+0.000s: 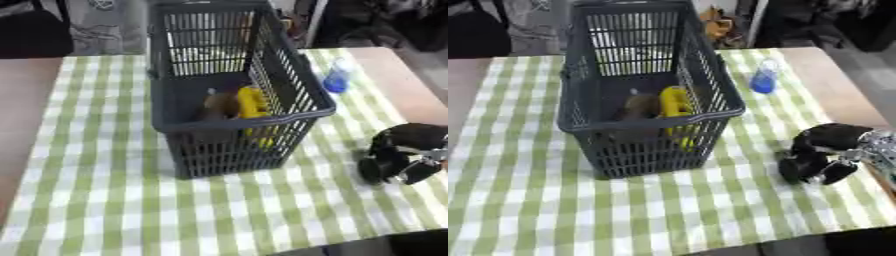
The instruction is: Pick up objects on the table and place them in the box.
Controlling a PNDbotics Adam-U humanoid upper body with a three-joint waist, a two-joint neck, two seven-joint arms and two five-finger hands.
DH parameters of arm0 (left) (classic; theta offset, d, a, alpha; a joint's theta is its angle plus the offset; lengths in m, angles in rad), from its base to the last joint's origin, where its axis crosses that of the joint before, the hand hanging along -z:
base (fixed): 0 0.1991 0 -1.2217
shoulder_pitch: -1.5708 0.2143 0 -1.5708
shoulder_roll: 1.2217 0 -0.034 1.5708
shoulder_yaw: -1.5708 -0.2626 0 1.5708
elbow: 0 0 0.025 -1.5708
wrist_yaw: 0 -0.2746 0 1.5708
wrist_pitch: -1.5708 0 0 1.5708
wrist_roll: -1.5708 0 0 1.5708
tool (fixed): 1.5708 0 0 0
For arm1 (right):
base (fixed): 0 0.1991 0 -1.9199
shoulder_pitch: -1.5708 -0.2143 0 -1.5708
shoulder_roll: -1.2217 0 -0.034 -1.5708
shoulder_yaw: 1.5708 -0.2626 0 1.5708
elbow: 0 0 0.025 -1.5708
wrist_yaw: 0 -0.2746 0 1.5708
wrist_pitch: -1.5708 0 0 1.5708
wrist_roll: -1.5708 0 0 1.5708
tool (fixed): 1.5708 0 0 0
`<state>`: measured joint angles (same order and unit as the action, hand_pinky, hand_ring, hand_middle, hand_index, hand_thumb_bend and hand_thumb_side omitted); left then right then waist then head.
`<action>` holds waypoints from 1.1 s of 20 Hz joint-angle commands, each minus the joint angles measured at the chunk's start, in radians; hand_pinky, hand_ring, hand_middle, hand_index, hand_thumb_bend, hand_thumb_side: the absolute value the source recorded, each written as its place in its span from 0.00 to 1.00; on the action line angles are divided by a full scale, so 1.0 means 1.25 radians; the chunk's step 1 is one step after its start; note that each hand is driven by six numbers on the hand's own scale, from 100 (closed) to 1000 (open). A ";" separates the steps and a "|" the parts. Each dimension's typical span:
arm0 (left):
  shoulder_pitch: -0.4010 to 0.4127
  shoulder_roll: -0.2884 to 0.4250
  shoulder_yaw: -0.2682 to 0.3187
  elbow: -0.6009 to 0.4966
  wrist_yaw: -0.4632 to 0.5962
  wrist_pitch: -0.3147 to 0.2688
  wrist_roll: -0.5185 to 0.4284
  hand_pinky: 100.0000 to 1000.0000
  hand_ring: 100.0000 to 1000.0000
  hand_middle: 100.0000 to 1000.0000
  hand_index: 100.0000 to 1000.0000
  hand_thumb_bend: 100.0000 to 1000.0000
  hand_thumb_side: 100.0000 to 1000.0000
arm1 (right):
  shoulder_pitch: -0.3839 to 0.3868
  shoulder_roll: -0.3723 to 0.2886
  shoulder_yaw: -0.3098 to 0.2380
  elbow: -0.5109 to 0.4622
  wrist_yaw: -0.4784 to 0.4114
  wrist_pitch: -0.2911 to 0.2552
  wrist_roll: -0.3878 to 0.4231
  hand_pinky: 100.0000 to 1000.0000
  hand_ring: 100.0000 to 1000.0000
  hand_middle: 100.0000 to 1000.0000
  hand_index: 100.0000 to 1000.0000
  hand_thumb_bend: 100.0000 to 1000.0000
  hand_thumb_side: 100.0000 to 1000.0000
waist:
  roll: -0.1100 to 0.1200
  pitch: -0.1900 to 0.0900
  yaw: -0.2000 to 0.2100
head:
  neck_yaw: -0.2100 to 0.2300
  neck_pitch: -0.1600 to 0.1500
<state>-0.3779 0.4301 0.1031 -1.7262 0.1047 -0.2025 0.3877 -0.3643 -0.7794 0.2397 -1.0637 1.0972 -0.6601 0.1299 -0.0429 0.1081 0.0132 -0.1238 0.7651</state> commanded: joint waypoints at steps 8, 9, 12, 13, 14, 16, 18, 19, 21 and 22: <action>-0.010 0.015 0.009 -0.012 0.002 -0.002 0.002 0.44 0.60 0.57 0.74 0.66 0.61 | -0.013 -0.014 -0.009 0.000 0.103 0.018 -0.277 0.53 0.53 0.30 0.41 0.37 0.09 | -0.001 0.003 0.002 | 0.002 0.004; -0.010 0.015 0.009 -0.012 0.002 -0.002 0.002 0.44 0.60 0.57 0.74 0.66 0.61 | -0.016 -0.015 -0.009 0.000 0.111 0.019 -0.301 0.53 0.53 0.30 0.41 0.37 0.09 | -0.001 0.003 0.002 | 0.002 0.004; -0.009 0.016 0.009 -0.012 0.002 -0.002 0.002 0.44 0.60 0.57 0.74 0.66 0.61 | -0.023 -0.018 -0.014 -0.001 0.129 0.020 -0.354 0.53 0.52 0.31 0.42 0.37 0.07 | -0.001 0.002 0.002 | 0.003 0.004; -0.009 0.016 0.010 -0.012 0.002 -0.002 0.003 0.44 0.60 0.57 0.74 0.66 0.61 | -0.025 -0.021 -0.021 -0.007 0.122 0.020 -0.368 0.53 0.52 0.31 0.42 0.37 0.07 | 0.000 0.003 0.002 | 0.004 0.004; -0.008 0.016 0.010 -0.012 0.002 -0.002 0.003 0.44 0.60 0.57 0.74 0.66 0.61 | -0.025 -0.024 -0.025 -0.013 0.115 0.019 -0.375 0.53 0.51 0.30 0.42 0.36 0.07 | 0.000 0.003 0.002 | 0.005 0.004; -0.008 0.017 0.010 -0.012 0.002 -0.002 0.003 0.44 0.60 0.57 0.74 0.66 0.61 | -0.030 -0.033 -0.040 -0.032 0.074 0.016 -0.373 0.51 0.48 0.28 0.40 0.33 0.06 | 0.000 0.002 0.001 | 0.006 0.004; -0.008 0.017 0.010 -0.012 0.002 -0.002 0.003 0.44 0.60 0.57 0.74 0.66 0.61 | -0.036 -0.047 -0.052 -0.059 0.002 0.014 -0.352 0.51 0.47 0.27 0.40 0.33 0.05 | -0.001 0.002 0.000 | 0.007 0.004; -0.008 0.017 0.010 -0.012 0.002 -0.002 0.003 0.44 0.60 0.57 0.74 0.66 0.61 | -0.036 -0.052 -0.054 -0.071 -0.027 0.015 -0.335 0.51 0.47 0.27 0.40 0.33 0.05 | -0.001 0.002 0.001 | 0.007 0.004; -0.008 0.018 0.010 -0.011 0.002 -0.002 0.002 0.44 0.60 0.57 0.74 0.66 0.61 | -0.056 -0.073 -0.060 -0.109 -0.079 0.016 -0.305 0.52 0.48 0.26 0.40 0.31 0.03 | -0.002 0.000 0.001 | 0.007 0.004; -0.008 0.018 0.009 -0.011 0.002 -0.002 0.001 0.44 0.60 0.57 0.74 0.66 0.61 | -0.070 -0.089 -0.063 -0.135 -0.111 0.020 -0.287 0.52 0.48 0.26 0.40 0.30 0.03 | -0.002 0.000 0.001 | 0.007 0.004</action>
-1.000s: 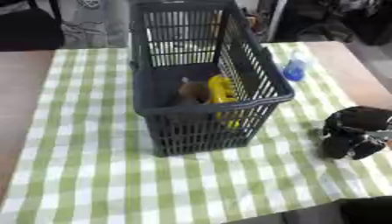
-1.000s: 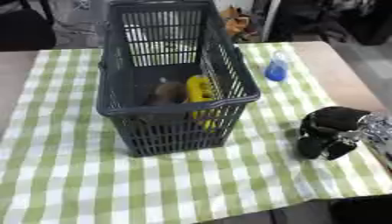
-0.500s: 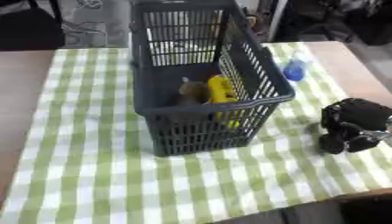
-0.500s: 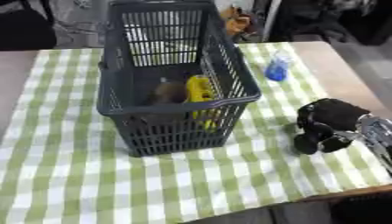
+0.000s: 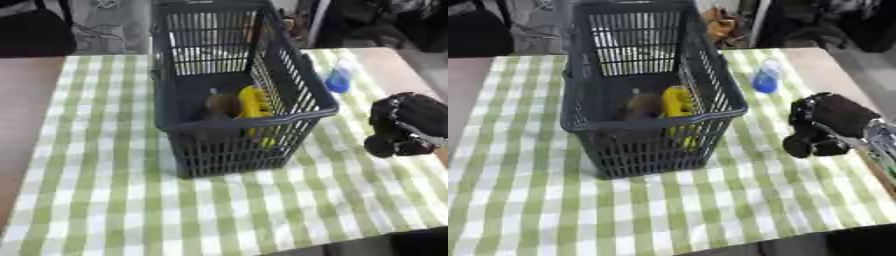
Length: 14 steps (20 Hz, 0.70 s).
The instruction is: Pick up objects on the table and place them in the box.
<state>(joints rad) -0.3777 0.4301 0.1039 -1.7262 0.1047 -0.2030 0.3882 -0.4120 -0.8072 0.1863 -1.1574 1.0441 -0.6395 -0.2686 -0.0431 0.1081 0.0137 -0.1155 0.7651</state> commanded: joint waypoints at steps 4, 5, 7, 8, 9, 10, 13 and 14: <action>-0.007 0.019 0.008 -0.010 0.002 -0.002 -0.001 0.44 0.60 0.57 0.74 0.68 0.59 | -0.068 -0.100 -0.027 -0.132 -0.160 0.027 0.106 0.54 0.49 0.27 0.40 0.00 0.45 | -0.003 -0.002 0.001 | 0.001 0.004; -0.007 0.019 0.007 -0.010 0.003 -0.002 -0.002 0.44 0.60 0.57 0.74 0.66 0.61 | -0.088 -0.107 -0.028 -0.145 -0.169 0.030 0.115 0.55 0.50 0.27 0.41 0.32 0.02 | -0.004 -0.003 0.003 | 0.001 0.004; -0.008 0.019 0.006 -0.010 0.003 -0.001 -0.004 0.44 0.60 0.57 0.74 0.66 0.61 | -0.139 -0.110 -0.020 -0.151 -0.175 0.031 0.133 0.55 0.51 0.28 0.41 0.33 0.01 | -0.005 -0.005 0.005 | 0.001 0.004; -0.008 0.019 0.006 -0.009 0.003 -0.001 -0.004 0.44 0.60 0.57 0.74 0.66 0.61 | -0.156 -0.108 -0.015 -0.149 -0.175 0.030 0.140 0.55 0.51 0.28 0.41 0.33 0.01 | -0.005 -0.005 0.005 | 0.001 0.004; -0.008 0.019 0.005 -0.009 0.003 -0.001 -0.005 0.44 0.60 0.57 0.74 0.66 0.61 | -0.177 -0.104 -0.012 -0.145 -0.171 0.028 0.145 0.56 0.52 0.29 0.42 0.34 0.01 | -0.005 -0.006 0.007 | 0.001 0.004; -0.008 0.019 0.004 -0.009 0.004 -0.001 -0.006 0.44 0.60 0.57 0.74 0.66 0.61 | -0.201 -0.096 -0.007 -0.135 -0.162 0.026 0.150 0.56 0.52 0.29 0.42 0.34 0.01 | -0.005 -0.007 0.008 | 0.001 0.004; -0.008 0.017 0.003 -0.008 0.005 -0.001 -0.008 0.44 0.60 0.57 0.74 0.66 0.61 | -0.270 -0.056 0.003 -0.087 -0.135 0.018 0.156 0.56 0.52 0.28 0.42 0.33 0.01 | -0.003 -0.011 0.012 | -0.002 0.004; -0.007 0.017 0.003 -0.008 0.005 -0.001 -0.008 0.44 0.60 0.57 0.74 0.66 0.61 | -0.291 -0.042 0.006 -0.068 -0.125 0.014 0.157 0.56 0.52 0.28 0.42 0.33 0.01 | -0.003 -0.012 0.013 | -0.002 0.004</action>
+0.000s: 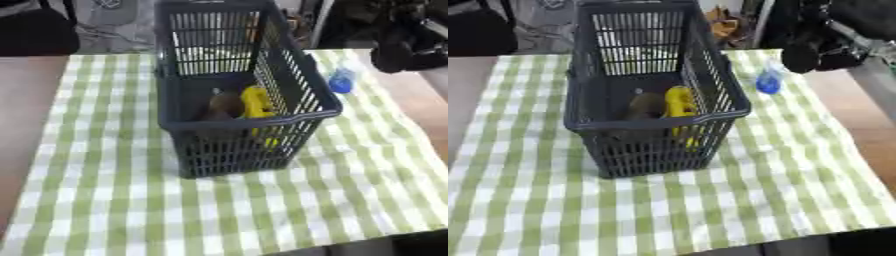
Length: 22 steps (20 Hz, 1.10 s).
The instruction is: Pick up objects on the table and place them in the box.
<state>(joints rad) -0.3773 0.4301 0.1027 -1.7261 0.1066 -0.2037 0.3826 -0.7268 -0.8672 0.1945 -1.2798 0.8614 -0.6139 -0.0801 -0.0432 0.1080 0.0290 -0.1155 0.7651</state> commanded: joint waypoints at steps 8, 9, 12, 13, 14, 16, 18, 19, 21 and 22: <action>-0.009 0.008 -0.001 -0.007 0.008 0.000 -0.009 0.44 0.60 0.57 0.74 0.66 0.61 | -0.192 0.155 0.009 0.176 0.165 -0.027 -0.027 0.56 0.53 0.29 0.43 0.34 0.01 | 0.007 -0.015 0.008 | -0.011 0.004; -0.009 0.007 -0.002 -0.007 0.009 0.000 -0.010 0.44 0.60 0.57 0.74 0.66 0.61 | -0.203 0.171 0.010 0.191 0.180 -0.029 -0.034 0.56 0.52 0.29 0.43 0.34 0.01 | 0.009 -0.015 0.009 | -0.013 0.004; -0.013 0.001 -0.006 -0.007 0.012 0.000 -0.013 0.44 0.60 0.57 0.74 0.66 0.61 | -0.236 0.227 0.016 0.236 0.225 -0.038 -0.049 0.55 0.52 0.29 0.44 0.33 0.02 | 0.015 -0.015 0.017 | -0.024 0.004; -0.014 0.000 -0.007 -0.007 0.013 0.001 -0.014 0.44 0.60 0.57 0.74 0.66 0.61 | -0.245 0.245 0.016 0.251 0.239 -0.042 -0.054 0.54 0.52 0.29 0.44 0.32 0.02 | 0.017 -0.015 0.019 | -0.029 0.004; -0.014 -0.002 -0.008 -0.007 0.013 0.001 -0.016 0.44 0.60 0.57 0.74 0.66 0.61 | -0.251 0.263 0.016 0.265 0.253 -0.043 -0.060 0.54 0.52 0.29 0.44 0.32 0.02 | 0.019 -0.016 0.021 | -0.033 0.004; -0.015 -0.005 -0.010 -0.007 0.015 0.001 -0.017 0.43 0.60 0.57 0.74 0.66 0.61 | -0.258 0.292 0.016 0.286 0.277 -0.047 -0.071 0.54 0.51 0.29 0.44 0.32 0.02 | 0.022 -0.015 0.024 | -0.037 0.004; -0.019 -0.008 -0.012 -0.007 0.016 0.001 -0.020 0.44 0.60 0.57 0.74 0.66 0.61 | -0.264 0.320 0.022 0.305 0.304 -0.053 -0.079 0.54 0.52 0.30 0.45 0.32 0.03 | 0.025 -0.015 0.029 | -0.042 0.004; -0.020 -0.009 -0.013 -0.007 0.017 0.001 -0.021 0.44 0.60 0.57 0.74 0.66 0.61 | -0.267 0.334 0.024 0.315 0.320 -0.057 -0.084 0.55 0.52 0.31 0.46 0.32 0.03 | 0.026 -0.015 0.030 | -0.045 0.004; -0.022 -0.010 -0.014 -0.007 0.018 0.002 -0.023 0.44 0.60 0.57 0.74 0.66 0.61 | -0.270 0.356 0.026 0.333 0.348 -0.064 -0.097 0.55 0.53 0.34 0.48 0.38 0.08 | 0.028 -0.015 0.033 | -0.049 0.004; -0.023 -0.010 -0.015 -0.007 0.019 0.002 -0.023 0.44 0.60 0.57 0.74 0.66 0.61 | -0.271 0.366 0.029 0.340 0.361 -0.070 -0.103 0.55 0.53 0.34 0.48 0.32 0.05 | 0.029 -0.015 0.035 | -0.051 0.004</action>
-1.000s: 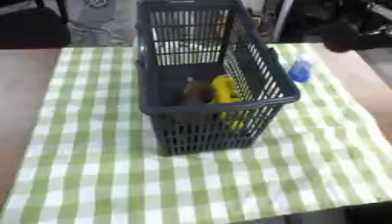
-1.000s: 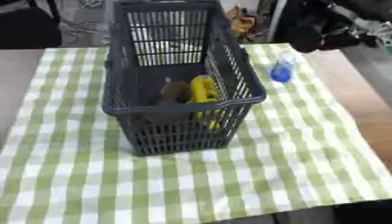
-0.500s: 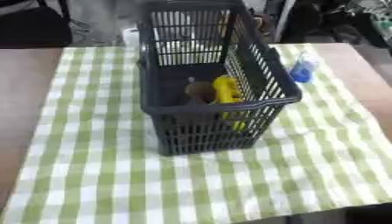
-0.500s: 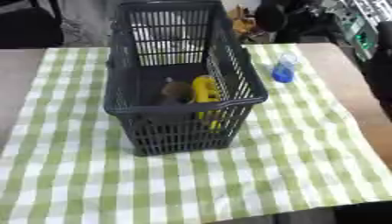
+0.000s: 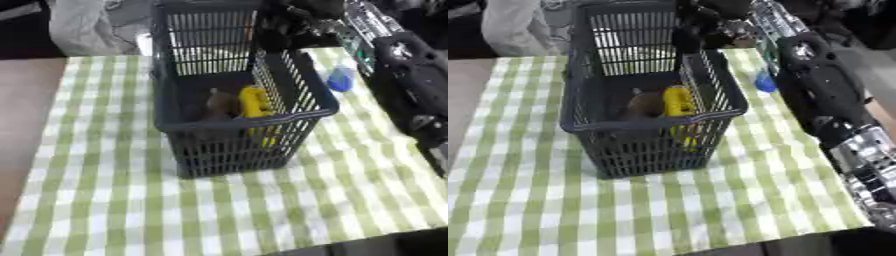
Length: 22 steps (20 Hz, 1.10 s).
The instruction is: Pick up objects on the table and place them in the box.
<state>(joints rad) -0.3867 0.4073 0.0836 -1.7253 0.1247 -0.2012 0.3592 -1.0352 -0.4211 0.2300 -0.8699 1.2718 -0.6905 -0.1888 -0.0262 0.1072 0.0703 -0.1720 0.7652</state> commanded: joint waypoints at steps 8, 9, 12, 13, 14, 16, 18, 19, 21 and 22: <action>-0.017 0.006 0.000 -0.008 0.006 0.000 -0.006 0.44 0.60 0.57 0.74 0.66 0.61 | -0.016 0.042 0.010 0.054 0.115 -0.049 0.005 1.00 1.00 1.00 1.00 0.43 0.58 | 0.018 -0.014 0.002 | -0.006 0.004; -0.017 0.006 0.000 -0.008 0.006 0.000 -0.006 0.43 0.60 0.57 0.74 0.66 0.61 | -0.015 0.043 0.007 0.053 0.117 -0.044 0.002 1.00 1.00 1.00 1.00 0.45 0.65 | 0.018 -0.014 0.002 | -0.005 0.004; -0.015 0.005 0.000 -0.007 0.006 0.000 -0.006 0.43 0.60 0.57 0.74 0.65 0.61 | -0.010 0.042 0.002 0.028 0.124 0.032 -0.091 1.00 1.00 1.00 1.00 0.47 0.64 | 0.019 -0.014 -0.002 | -0.005 0.004; -0.015 0.005 0.000 -0.007 0.006 0.000 -0.006 0.43 0.60 0.57 0.74 0.65 0.61 | -0.008 0.042 0.004 0.027 0.130 0.056 -0.128 1.00 1.00 1.00 1.00 0.46 0.63 | 0.019 -0.014 -0.002 | -0.005 0.004; -0.015 0.005 0.000 -0.007 0.006 0.000 -0.006 0.43 0.60 0.57 0.74 0.65 0.61 | -0.007 0.041 0.002 0.024 0.132 0.085 -0.171 1.00 1.00 1.00 1.00 0.46 0.62 | 0.019 -0.013 -0.003 | -0.004 0.004; -0.015 0.005 0.000 -0.007 0.006 0.000 -0.006 0.43 0.60 0.57 0.74 0.65 0.61 | -0.006 0.041 0.007 0.028 0.144 0.127 -0.233 1.00 1.00 1.00 1.00 0.47 0.62 | 0.020 -0.013 -0.004 | -0.005 0.004; -0.015 0.005 0.000 -0.007 0.006 0.000 -0.006 0.43 0.60 0.57 0.74 0.65 0.61 | -0.004 0.042 0.011 0.033 0.155 0.147 -0.267 1.00 1.00 1.00 1.00 0.46 0.62 | 0.021 -0.013 -0.005 | -0.006 0.004; -0.015 0.005 0.001 -0.007 0.006 0.000 -0.005 0.43 0.60 0.57 0.74 0.65 0.61 | -0.003 0.042 0.013 0.033 0.158 0.151 -0.275 1.00 1.00 1.00 1.00 0.46 0.61 | 0.021 -0.013 -0.005 | -0.006 0.004; -0.014 0.004 0.001 -0.007 0.006 0.000 -0.005 0.43 0.60 0.57 0.74 0.65 0.61 | 0.000 0.041 0.014 0.025 0.158 0.154 -0.289 1.00 1.00 1.00 1.00 0.46 0.60 | 0.022 -0.013 -0.006 | -0.006 0.004; -0.014 0.004 0.001 -0.007 0.006 0.000 -0.005 0.43 0.60 0.57 0.74 0.65 0.61 | 0.001 0.040 0.014 0.020 0.156 0.155 -0.292 1.00 1.00 1.00 1.00 0.46 0.60 | 0.022 -0.013 -0.006 | -0.006 0.004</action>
<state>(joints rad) -0.3883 0.4024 0.0825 -1.7246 0.1281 -0.1999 0.3542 -1.0275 -0.3567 0.2472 -0.8319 1.4609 -0.5019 -0.5378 -0.0201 0.1072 0.0623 -0.1776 0.7652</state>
